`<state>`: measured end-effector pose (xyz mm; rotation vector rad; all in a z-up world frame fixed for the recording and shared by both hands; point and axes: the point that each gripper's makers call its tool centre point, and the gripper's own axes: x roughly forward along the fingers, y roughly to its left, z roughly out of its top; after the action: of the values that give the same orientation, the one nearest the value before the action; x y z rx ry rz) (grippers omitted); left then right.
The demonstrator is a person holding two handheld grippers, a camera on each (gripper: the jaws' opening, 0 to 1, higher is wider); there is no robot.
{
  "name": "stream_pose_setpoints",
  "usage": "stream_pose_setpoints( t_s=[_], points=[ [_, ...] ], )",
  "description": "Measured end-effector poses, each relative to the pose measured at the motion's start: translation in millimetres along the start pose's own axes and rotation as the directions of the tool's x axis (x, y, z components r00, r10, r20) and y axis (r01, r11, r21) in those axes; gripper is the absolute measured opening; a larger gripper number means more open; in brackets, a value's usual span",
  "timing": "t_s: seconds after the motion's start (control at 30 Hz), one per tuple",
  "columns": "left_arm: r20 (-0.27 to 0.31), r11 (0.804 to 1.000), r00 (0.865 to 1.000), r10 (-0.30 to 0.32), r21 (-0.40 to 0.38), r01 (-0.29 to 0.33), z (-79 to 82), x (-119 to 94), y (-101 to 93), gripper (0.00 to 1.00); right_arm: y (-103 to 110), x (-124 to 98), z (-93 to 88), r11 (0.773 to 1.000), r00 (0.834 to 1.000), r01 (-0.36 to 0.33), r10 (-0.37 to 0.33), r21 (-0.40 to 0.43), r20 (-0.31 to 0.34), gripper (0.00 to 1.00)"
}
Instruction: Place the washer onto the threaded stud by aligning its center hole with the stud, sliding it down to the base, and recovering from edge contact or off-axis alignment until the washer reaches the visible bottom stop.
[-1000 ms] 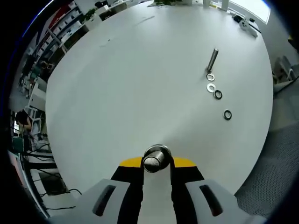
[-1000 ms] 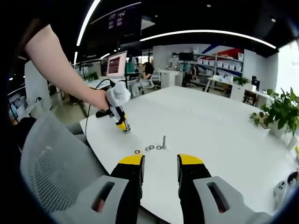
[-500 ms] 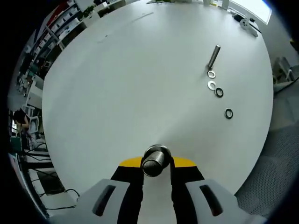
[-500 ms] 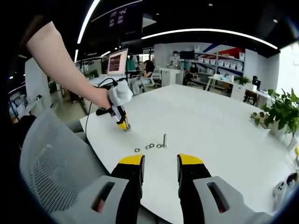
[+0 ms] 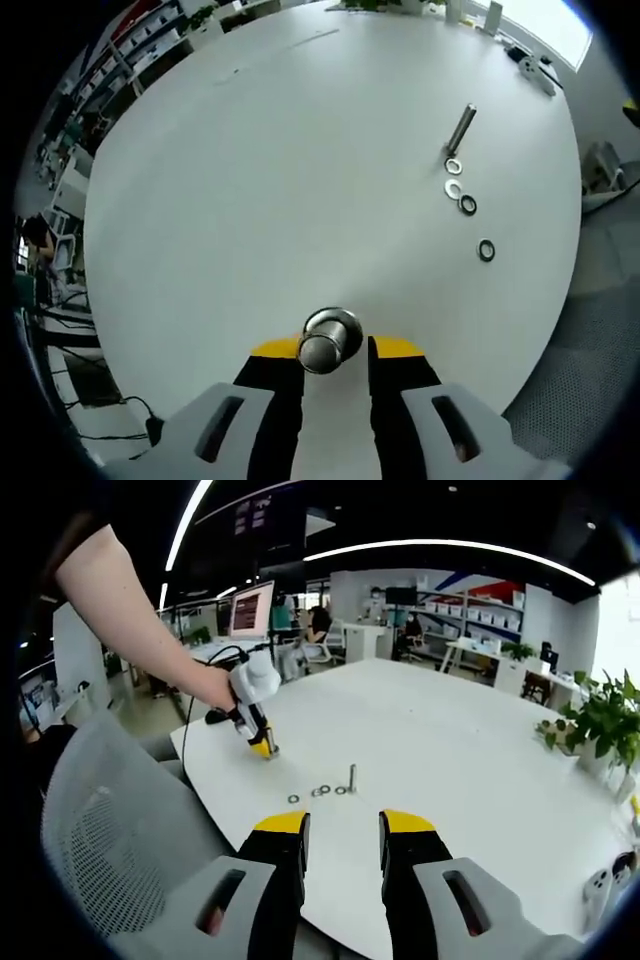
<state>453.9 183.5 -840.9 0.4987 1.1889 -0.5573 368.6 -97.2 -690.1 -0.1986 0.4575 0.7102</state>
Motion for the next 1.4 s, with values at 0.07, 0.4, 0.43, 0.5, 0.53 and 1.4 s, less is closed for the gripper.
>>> stream_pose_setpoints(
  t_s=[0.07, 0.4, 0.43, 0.5, 0.53, 1.4],
  points=[
    [0.009, 1.0, 1.0, -0.002, -0.007, 0.002, -1.1, -3, 0.7, 0.22, 0, 0, 0.0, 1.0, 1.0, -0.001, 0.001, -0.002, -0.001, 0.3],
    [0.068, 0.997, 0.998, 0.016, -0.081, -0.011, -15.2, -23, -5.1, 0.22, 1, 0, 0.5, 1.0, 1.0, -0.008, 0.008, 0.0, 0.001, 0.3],
    [0.07, 0.996, 0.997, 0.016, -0.088, -0.01, -17.1, -25, -5.9, 0.22, 1, 0, 0.8, 1.0, 1.0, -0.009, 0.009, 0.0, 0.003, 0.3],
    [0.08, 0.996, 0.997, 0.023, -0.093, -0.015, -21.0, -31, -9.5, 0.22, 3, 1, 0.6, 1.0, 1.0, -0.015, 0.015, -0.003, 0.001, 0.3],
    [0.087, 0.996, 0.996, 0.028, -0.092, -0.02, -22.5, -34, -9.9, 0.22, 3, 1, 0.5, 1.0, 1.0, -0.017, 0.017, -0.004, 0.0, 0.3],
    [0.561, 0.966, 0.821, 0.105, -0.252, 0.049, 18.8, -139, -51.4, 0.23, 8, 2, -0.8, 0.999, 0.999, -0.045, 0.045, 0.004, -0.007, 0.3]
  ],
)
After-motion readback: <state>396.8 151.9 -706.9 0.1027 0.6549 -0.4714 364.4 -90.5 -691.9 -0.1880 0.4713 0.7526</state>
